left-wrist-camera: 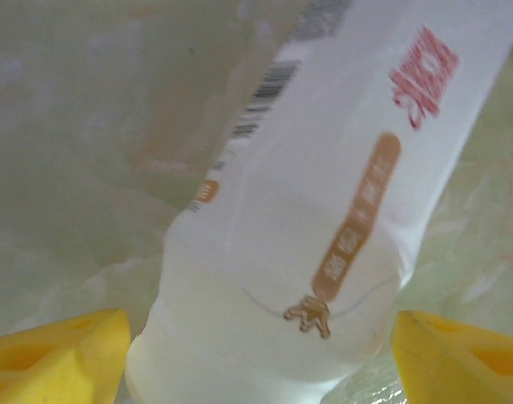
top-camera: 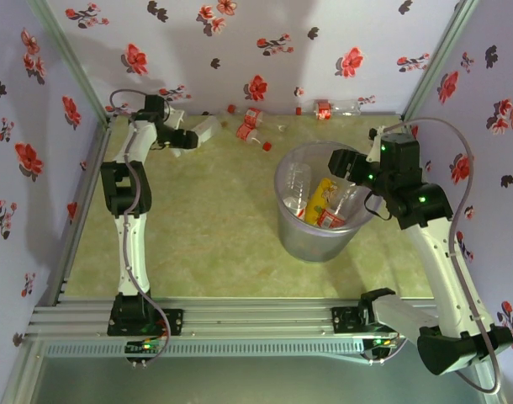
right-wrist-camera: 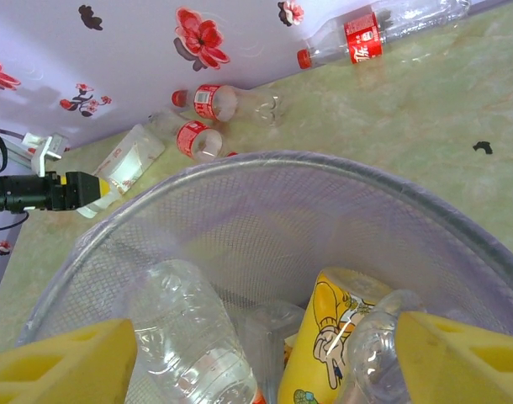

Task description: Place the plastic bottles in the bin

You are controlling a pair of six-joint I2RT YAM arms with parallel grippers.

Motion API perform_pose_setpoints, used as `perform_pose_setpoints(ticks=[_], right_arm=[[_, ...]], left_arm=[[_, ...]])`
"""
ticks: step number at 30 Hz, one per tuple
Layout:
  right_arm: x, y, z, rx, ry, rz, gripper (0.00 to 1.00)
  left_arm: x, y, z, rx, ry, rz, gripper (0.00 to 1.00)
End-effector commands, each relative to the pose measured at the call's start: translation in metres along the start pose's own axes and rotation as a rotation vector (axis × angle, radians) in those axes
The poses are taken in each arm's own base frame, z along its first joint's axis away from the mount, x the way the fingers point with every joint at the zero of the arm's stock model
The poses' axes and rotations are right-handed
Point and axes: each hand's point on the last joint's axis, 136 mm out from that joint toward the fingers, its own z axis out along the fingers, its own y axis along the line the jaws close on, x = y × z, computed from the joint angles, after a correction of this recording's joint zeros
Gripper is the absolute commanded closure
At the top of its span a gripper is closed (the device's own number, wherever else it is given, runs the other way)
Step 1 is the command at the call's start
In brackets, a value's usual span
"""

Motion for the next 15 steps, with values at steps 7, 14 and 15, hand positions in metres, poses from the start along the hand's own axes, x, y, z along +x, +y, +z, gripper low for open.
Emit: perform_pose_setpoints(ticks=[7, 14, 15], right_arm=[[0.0009, -0.0052, -0.0053, 0.019, -0.015, 0.001, 0.19], [0.0017, -0.0068, -0.0076, 0.024, -0.022, 0.003, 0.19], [0.0017, -0.0069, -0.0083, 0.024, -0.024, 0.004, 0.19]], left_arm=[[0.0214, -0.0115, 0.0193, -0.042, 0.101, 0.076, 0.22], [0.0239, -0.0118, 0.0222, -0.039, 0.109, 0.071, 0.43], [0.0249, -0.0114, 0.0216, -0.04, 0.112, 0.067, 0.45]])
